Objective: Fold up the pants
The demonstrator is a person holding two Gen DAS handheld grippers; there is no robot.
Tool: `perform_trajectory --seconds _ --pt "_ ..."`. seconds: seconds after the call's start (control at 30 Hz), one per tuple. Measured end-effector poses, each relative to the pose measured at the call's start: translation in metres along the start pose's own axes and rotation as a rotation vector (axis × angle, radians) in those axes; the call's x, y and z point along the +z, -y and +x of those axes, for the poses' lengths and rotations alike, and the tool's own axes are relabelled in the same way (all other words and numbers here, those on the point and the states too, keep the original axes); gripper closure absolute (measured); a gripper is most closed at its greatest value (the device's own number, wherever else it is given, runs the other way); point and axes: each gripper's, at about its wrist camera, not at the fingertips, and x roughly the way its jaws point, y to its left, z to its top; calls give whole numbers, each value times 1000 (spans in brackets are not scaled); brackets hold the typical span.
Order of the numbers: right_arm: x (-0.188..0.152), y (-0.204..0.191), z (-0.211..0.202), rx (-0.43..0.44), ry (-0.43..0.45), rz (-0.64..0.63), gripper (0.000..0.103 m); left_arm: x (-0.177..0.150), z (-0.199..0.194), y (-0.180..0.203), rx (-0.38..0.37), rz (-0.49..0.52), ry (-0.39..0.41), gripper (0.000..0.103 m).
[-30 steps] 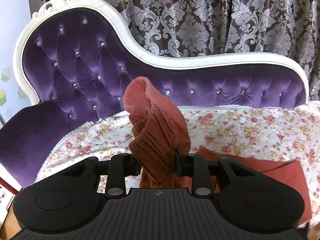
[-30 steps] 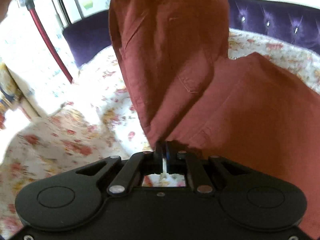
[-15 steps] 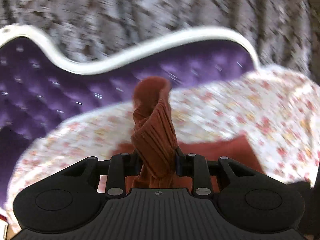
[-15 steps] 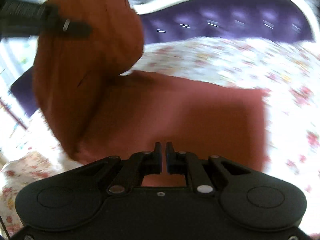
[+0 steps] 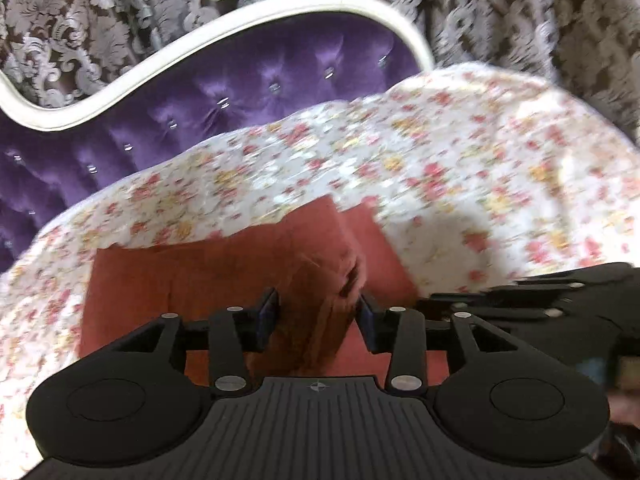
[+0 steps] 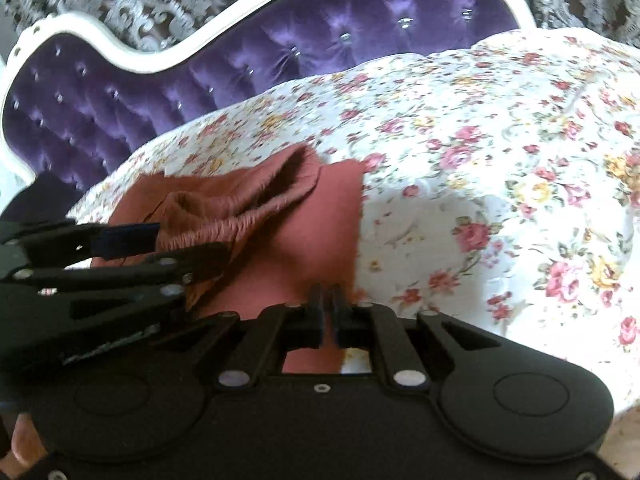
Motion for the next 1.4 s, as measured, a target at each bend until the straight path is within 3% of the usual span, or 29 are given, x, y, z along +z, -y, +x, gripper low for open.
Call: perform_trajectory --seconds 0.07,0.17,0.23,0.3,0.43,0.6,0.7,0.93,0.97,1.07,1.1,1.27,1.33,1.4 --pt "4 2 -6 -18 20 0 87 1 -11 -6 -66 -17 23 62" --pt "10 5 -14 -21 56 15 86 0 -29 -23 -56 -40 75 62" --pt "13 3 -17 -15 81 22 73 -1 -37 -47 -39 -92 93 61" --pt "17 -3 -15 2 103 22 52 -4 -36 -71 2 -143 72 61" --pt "23 -17 -4 64 91 6 50 -21 -10 -109 123 -199 -38 61" --pt "21 -30 18 78 37 -15 44 -60 24 -133 90 -255 -190 61" --pt "19 -30 30 76 5 5 38 -78 19 -133 80 -244 -178 61" --pt "12 -20 46 129 -46 113 35 -80 16 -141 48 -281 -159 61" --pt "13 -21 47 145 -53 122 36 -80 15 -142 42 -285 -156 61" --pt "15 -31 50 163 -70 103 71 -78 10 -149 38 -302 -150 62" --pt "17 -37 46 155 -56 72 78 -77 7 -152 45 -308 -146 61" --pt "20 -71 -11 118 107 -126 82 -69 -6 -170 85 -340 -109 61" --pt "20 -66 -18 78 106 -137 82 -66 -4 -175 93 -351 -107 61" --pt "15 -53 -3 61 49 -116 81 -65 4 -175 88 -348 -120 61"
